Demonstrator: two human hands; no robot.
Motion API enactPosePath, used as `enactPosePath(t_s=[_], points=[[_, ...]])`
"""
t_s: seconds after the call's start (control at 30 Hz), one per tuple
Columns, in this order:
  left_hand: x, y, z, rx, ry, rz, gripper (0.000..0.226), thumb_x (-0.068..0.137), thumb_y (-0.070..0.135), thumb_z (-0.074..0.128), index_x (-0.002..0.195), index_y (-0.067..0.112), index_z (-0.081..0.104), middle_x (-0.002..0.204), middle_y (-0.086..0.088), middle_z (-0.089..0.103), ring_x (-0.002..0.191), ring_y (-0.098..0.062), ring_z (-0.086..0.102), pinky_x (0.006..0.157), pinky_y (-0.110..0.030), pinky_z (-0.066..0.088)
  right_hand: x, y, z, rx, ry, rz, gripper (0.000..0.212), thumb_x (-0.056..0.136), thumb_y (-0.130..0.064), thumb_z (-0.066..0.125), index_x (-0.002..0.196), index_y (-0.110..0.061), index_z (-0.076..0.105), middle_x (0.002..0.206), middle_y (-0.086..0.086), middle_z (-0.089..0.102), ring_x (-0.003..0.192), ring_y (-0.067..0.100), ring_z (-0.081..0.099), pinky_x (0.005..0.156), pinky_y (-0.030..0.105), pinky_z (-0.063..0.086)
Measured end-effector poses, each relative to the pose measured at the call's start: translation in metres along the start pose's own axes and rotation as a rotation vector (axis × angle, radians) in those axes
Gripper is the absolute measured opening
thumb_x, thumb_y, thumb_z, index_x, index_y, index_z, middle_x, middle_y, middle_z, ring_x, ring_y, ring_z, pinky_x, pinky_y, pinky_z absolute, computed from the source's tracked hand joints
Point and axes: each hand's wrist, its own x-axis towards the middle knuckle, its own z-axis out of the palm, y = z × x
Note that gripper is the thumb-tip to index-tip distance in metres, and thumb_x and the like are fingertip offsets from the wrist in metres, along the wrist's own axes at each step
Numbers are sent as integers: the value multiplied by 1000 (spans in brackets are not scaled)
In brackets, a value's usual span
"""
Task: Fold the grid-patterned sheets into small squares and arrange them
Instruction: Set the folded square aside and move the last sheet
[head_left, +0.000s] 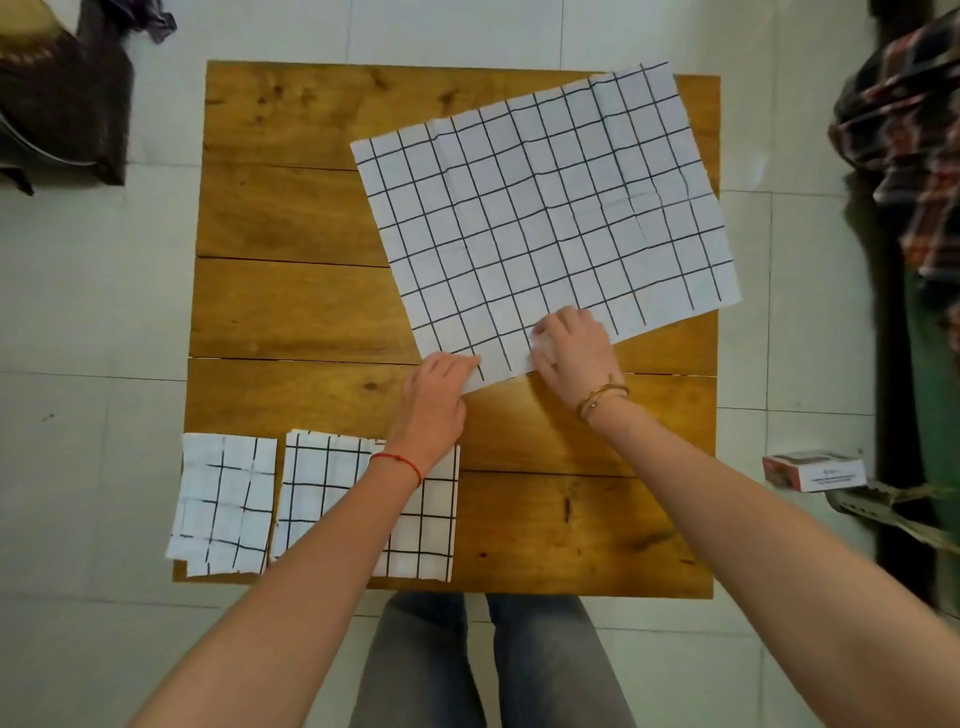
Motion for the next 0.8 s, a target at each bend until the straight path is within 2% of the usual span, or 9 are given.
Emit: enactPosePath(t_s=[0.13,0.33,0.43,0.63,0.8], points=[[-1,-12,-5,44,68,-62,51,87,-1,53,134,19,51,134,2,50,132,-14,36,110,-35,29,-2,-36,29,69,-104,-86,31,90,-35,55,116,-18,52,116,2,54,105,17,48,91,30,39],[-4,-31,-15,95,13,-98,50,89,3,53,135,21,51,140,3,48,136,-15,33,113,-38,27,4,-62,55,-60,-83,-21,49,85,-42,62,120,-12,44,116,9,51,105,24,48,90,35,44],[-6,-35,-18,90,-32,-87,50,90,4,53,137,20,49,141,3,47,137,-15,31,114,-39,26,9,-65,56,-79,-63,8,51,85,-46,60,120,-12,44,115,10,51,104,24,49,89,36,43],[-3,-42,-22,69,-48,-31,53,84,1,59,133,20,52,131,3,53,129,-16,37,107,-41,38,15,-64,51,72,-41,84,17,93,-30,52,104,-16,52,106,5,54,100,22,47,87,33,39],[11,-41,-40,94,8,12,50,81,2,63,126,23,56,118,2,52,115,-16,42,96,-33,43,7,-63,35,359,-61,88,6,91,-26,56,87,-23,53,86,-4,56,82,16,51,79,37,48]])
